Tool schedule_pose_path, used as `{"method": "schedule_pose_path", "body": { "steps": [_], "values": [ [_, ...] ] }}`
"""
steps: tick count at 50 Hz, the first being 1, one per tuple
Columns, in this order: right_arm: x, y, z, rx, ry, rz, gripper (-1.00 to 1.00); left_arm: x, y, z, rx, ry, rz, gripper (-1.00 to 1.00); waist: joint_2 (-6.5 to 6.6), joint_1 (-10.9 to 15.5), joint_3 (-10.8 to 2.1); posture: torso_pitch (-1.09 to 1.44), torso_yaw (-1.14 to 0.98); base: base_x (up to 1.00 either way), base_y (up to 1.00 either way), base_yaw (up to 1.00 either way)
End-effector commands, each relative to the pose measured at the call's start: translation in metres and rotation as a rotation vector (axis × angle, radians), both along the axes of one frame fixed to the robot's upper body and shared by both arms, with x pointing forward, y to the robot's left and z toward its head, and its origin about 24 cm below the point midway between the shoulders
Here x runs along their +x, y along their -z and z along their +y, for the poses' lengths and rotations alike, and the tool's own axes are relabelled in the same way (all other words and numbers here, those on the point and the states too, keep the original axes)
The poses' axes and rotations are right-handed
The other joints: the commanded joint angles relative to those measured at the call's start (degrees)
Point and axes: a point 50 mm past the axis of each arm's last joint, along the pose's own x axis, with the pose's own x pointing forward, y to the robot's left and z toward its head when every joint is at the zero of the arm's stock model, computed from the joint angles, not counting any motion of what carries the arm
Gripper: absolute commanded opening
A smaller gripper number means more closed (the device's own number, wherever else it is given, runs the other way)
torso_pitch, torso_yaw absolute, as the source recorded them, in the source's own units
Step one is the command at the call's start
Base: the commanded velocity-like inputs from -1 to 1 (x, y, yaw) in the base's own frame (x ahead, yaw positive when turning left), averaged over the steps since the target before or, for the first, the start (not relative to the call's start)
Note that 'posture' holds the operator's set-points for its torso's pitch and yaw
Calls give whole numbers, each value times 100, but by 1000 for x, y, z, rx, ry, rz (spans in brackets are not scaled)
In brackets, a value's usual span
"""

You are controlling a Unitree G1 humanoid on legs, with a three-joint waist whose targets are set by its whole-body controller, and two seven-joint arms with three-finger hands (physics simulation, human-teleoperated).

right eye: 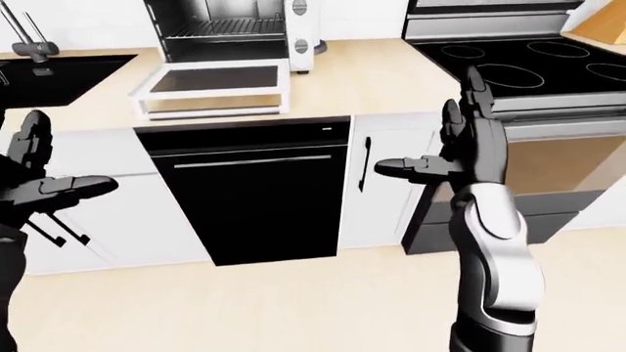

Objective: Close the toaster oven door.

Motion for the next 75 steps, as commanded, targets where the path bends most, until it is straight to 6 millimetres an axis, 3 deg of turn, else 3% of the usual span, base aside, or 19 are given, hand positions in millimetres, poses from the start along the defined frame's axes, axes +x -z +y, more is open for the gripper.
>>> {"method": "schedule_pose_path", "body": {
  "steps": [1,7,12,14,23,24,28,33,36,37,38,51,59,62,64,65,66,68,75],
  "values": [
    [-2,-15,4,-20,-15,-71,100,-5,-15,2,32,-15,-74,100,-97,44,-123,0,0,16,14,0],
    [-3,-15,5,-20,-16,-71,100,-6,-16,2,31,-15,-75,100,189,-23,-82,0,0,16,14,0],
    [-2,-15,5,-20,-18,-67,100,-6,-17,2,28,-13,-76,100,746,-105,-254,0,0,17,19,0],
    [-2,-16,5,-16,-19,-66,100,-6,-18,2,28,-14,-78,100,665,-45,-111,0,0,17,26,0],
    [-2,-18,4,-12,-16,-69,100,-5,-19,1,31,-13,-81,100,-149,54,-114,0,0,17,29,0],
    [-3,-18,4,-13,-17,-69,100,-5,-19,1,30,-13,-81,100,59,-13,-125,0,0,16,28,0],
    [-3,-18,5,-14,-17,-69,100,-5,-20,1,30,-12,-82,100,-69,-10,-210,0,0,17,29,0],
    [-3,-18,4,-14,-17,-69,100,-6,-20,1,29,-13,-83,100,303,-71,-95,0,0,17,28,0],
    [-3,-19,4,-9,-16,-71,100,-6,-20,2,29,-15,-81,100,895,-99,-396,0,0,17,28,0],
    [-4,-19,4,-11,-17,-73,100,-6,-19,2,29,-14,-80,100,653,-16,-173,0,0,16,27,0],
    [-4,-19,4,-10,-16,-72,100,-6,-19,2,30,-14,-81,100,702,-5,-106,0,0,16,27,0],
    [-4,-21,3,-11,-15,-76,100,-7,-20,2,33,-15,-81,100,-77,79,-172,0,0,17,19,0],
    [-4,-21,3,-11,-15,-77,100,-7,-19,2,33,-14,-81,100,144,-9,-138,0,0,17,9,0],
    [-4,-21,3,-10,-14,-77,100,-7,-20,2,32,-14,-83,100,412,-53,-82,0,0,17,8,0],
    [-4,-21,3,-8,-13,-75,100,-7,-20,2,33,-14,-82,100,836,-37,-223,0,0,17,5,0],
    [-4,-21,3,-8,-13,-76,100,-7,-20,2,33,-14,-84,100,567,6,-123,0,0,16,2,0],
    [-4,-21,2,-9,-12,-77,100,-7,-21,2,34,-14,-84,100,685,-17,-130,0,0,17,2,0],
    [-4,-22,2,-9,-9,-80,100,-6,-20,1,33,-12,-83,100,617,43,-182,0,0,16,0,0],
    [-4,-24,1,-7,-7,-84,100,-6,-22,1,32,-11,-87,100,223,93,-113,0,0,17,0,0]
  ]
}}
